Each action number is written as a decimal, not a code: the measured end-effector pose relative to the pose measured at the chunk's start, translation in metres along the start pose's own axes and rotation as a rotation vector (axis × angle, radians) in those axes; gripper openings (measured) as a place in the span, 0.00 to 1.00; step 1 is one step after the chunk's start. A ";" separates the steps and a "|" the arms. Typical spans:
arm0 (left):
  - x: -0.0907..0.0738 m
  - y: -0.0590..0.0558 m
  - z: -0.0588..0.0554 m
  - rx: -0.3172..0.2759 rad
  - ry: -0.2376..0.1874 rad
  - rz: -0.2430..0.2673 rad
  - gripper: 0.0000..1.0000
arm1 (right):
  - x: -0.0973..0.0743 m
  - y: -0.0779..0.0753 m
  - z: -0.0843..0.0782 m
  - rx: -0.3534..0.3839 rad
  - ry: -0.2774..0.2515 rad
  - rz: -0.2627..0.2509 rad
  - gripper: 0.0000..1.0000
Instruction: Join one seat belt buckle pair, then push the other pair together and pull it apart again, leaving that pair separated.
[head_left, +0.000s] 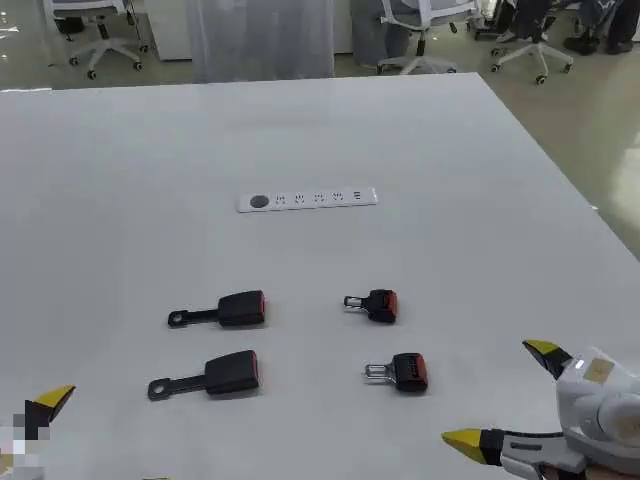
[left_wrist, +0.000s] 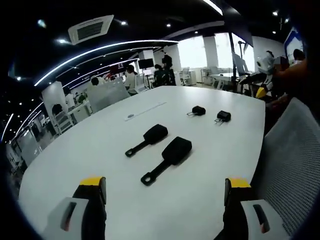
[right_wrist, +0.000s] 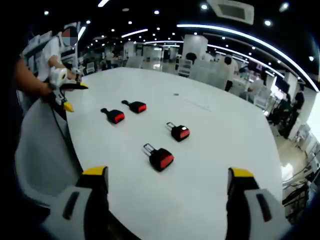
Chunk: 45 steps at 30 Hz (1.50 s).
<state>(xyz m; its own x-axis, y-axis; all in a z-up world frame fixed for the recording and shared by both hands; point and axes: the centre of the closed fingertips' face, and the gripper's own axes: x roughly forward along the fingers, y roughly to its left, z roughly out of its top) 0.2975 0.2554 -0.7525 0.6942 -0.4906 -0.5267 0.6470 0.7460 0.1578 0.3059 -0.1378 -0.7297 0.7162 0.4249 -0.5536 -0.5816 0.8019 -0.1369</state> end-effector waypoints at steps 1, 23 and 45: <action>0.000 0.000 0.000 0.001 0.000 0.000 1.00 | 0.000 0.000 0.000 0.000 0.000 0.000 1.00; -0.002 0.000 0.007 0.009 -0.025 0.012 1.00 | 0.005 0.005 -0.005 0.004 0.007 0.003 0.99; 0.001 0.002 0.002 -0.017 -0.010 0.014 1.00 | 0.019 0.003 -0.002 -0.038 0.034 0.024 1.00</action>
<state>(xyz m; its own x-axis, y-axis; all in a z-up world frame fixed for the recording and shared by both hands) 0.3002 0.2556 -0.7506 0.7061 -0.4845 -0.5164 0.6320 0.7601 0.1511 0.3172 -0.1283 -0.7421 0.6892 0.4285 -0.5843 -0.6129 0.7749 -0.1546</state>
